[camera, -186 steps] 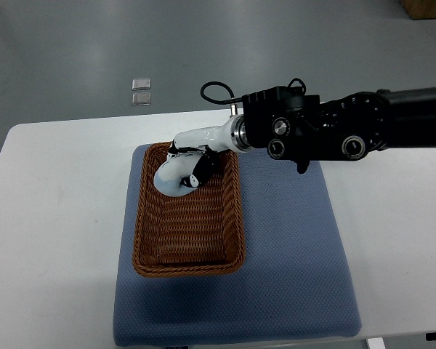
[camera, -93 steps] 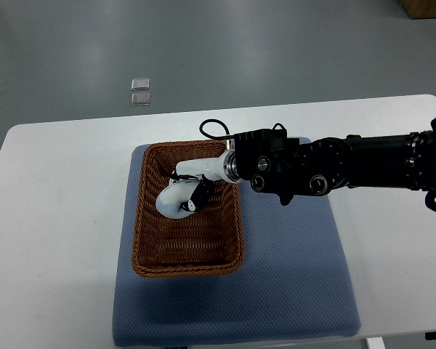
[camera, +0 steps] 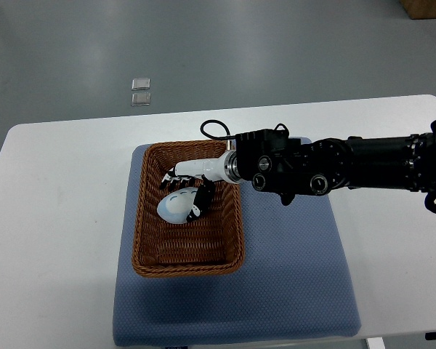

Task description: Place blue toy in brown basket

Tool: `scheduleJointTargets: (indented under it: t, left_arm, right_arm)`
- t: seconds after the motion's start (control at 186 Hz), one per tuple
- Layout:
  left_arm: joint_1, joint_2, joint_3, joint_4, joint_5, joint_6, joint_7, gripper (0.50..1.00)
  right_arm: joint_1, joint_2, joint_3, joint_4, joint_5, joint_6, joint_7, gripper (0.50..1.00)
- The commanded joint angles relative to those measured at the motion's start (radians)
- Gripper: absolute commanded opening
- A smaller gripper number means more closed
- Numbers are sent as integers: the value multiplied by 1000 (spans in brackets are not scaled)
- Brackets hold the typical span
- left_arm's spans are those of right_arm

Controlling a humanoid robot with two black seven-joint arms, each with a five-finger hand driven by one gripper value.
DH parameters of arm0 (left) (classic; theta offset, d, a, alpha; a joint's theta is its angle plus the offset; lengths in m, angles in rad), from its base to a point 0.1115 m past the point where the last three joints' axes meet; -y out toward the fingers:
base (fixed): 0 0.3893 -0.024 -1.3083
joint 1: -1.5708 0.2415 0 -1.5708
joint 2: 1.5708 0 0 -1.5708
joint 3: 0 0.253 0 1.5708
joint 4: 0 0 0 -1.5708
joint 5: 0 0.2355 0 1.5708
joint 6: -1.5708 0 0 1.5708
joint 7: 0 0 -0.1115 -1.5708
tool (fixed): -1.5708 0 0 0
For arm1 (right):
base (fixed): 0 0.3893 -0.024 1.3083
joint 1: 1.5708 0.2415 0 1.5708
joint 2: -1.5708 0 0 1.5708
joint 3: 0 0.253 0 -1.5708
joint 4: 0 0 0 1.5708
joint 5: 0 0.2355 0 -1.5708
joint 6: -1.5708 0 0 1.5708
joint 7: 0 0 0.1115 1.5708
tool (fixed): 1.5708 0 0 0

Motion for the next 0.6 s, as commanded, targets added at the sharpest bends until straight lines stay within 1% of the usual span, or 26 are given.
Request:
scheduleJointTargets:
  t: [0.0,0.048,0.124,0.226,0.403,0.483,0.543,0.596]
  left_arm:
    - [0,0,0,0,0,0,0,1000]
    - [0,0,0,0,0,2,0,1000]
    - [0,0,0,0,0,2,0,1000]
    - [0,0,2,0,0,2,0,1000]
    - [-1,0,2,0,0,2,0,1000]
    - [0,0,2,0,0,2,0,1000]
    - [-1,0,2,-1,0,2,0,1000]
    - [0,0,2,-3,0,2,0,1000]
  right_arm:
    - [31,0,34,8,5,48,1,852]
    - [42,-14,63,11,6,89,1,852]
    - [57,-48,97,18,6,123,1,852]
    - [91,-101,143,20,9,131,3,854]
    - [77,-212,284,20,9,128,7,854]
    - [21,-264,383,14,9,120,35,854]
    - [-59,-304,493,6,12,111,67,854]
    - [-137,-316,600,5,38,97,85,854]
